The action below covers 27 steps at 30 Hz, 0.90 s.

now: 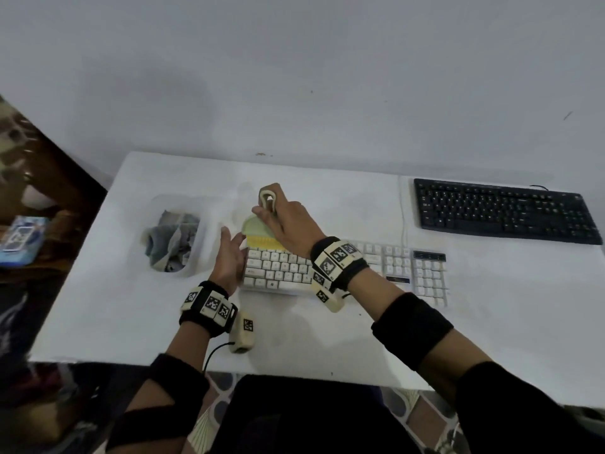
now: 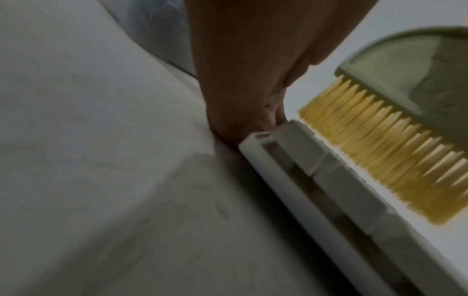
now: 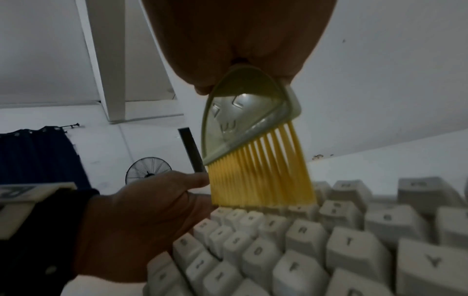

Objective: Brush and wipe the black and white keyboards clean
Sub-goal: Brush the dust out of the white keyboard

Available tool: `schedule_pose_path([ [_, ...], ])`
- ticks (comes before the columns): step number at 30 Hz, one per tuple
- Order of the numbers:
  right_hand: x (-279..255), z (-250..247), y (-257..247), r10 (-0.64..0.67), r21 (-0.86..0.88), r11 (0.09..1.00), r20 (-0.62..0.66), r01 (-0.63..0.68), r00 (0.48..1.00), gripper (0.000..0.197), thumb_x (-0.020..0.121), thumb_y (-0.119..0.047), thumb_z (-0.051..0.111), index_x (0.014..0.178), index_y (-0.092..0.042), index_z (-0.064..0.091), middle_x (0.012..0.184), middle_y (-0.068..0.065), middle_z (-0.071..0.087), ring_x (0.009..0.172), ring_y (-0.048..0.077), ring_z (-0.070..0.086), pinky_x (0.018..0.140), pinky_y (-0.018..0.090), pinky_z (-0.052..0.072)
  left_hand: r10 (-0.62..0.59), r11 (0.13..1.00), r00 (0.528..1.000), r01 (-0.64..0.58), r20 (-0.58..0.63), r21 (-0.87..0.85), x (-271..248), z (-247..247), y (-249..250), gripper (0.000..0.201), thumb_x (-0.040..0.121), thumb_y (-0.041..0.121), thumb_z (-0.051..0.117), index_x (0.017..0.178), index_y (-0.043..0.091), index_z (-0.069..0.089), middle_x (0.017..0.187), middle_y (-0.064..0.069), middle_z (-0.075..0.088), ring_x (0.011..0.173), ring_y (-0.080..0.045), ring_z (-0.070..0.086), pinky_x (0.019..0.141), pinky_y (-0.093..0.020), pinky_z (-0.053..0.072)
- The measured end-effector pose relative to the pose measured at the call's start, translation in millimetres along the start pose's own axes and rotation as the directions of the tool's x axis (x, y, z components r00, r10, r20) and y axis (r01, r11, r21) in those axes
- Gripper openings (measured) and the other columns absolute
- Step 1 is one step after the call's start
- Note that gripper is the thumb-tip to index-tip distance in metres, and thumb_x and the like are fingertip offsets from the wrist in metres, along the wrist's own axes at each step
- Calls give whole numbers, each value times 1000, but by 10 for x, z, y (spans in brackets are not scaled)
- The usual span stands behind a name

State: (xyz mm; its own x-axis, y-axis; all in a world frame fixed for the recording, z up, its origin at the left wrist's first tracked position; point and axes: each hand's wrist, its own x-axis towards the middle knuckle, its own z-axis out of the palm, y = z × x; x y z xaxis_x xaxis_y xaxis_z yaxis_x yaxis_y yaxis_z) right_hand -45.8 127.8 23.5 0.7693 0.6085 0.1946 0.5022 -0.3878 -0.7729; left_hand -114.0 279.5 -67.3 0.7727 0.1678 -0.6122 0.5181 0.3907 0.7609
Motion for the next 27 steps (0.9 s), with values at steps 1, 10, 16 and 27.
schedule_pose_path([
  [1,7,42,-11,-10,-3,1000,19,10,1000,20,107,-26,48,111,-8,41,58,-10,44,45,13,44,49,19,32,3,1000,1000,-3,16,2,-21,-11,10,75,105,65,6,142,16,51,86,-9,77,73,-18,74,59,-24,55],
  [10,-69,-21,35,-61,-247,966,65,75,996,23,107,-28,44,122,-11,44,57,-13,41,48,17,42,53,33,38,-31,998,999,32,3,-48,-1,-17,36,77,102,72,10,144,23,52,130,-22,68,119,-39,66,87,-45,54],
  [16,-17,46,-71,-22,-66,998,-14,21,1000,20,107,-29,46,118,-13,43,59,-8,48,47,9,47,50,19,33,-25,999,1000,25,-4,-38,-4,-13,33,78,102,73,11,149,22,48,126,-17,71,115,-34,69,91,-45,53],
  [27,-233,-181,258,-5,-106,994,46,10,999,14,106,-32,43,114,-23,36,77,12,67,57,28,60,55,40,50,-30,999,999,31,25,-41,4,-22,21,78,101,72,9,136,25,60,125,-20,71,116,-41,67,102,-56,51],
])
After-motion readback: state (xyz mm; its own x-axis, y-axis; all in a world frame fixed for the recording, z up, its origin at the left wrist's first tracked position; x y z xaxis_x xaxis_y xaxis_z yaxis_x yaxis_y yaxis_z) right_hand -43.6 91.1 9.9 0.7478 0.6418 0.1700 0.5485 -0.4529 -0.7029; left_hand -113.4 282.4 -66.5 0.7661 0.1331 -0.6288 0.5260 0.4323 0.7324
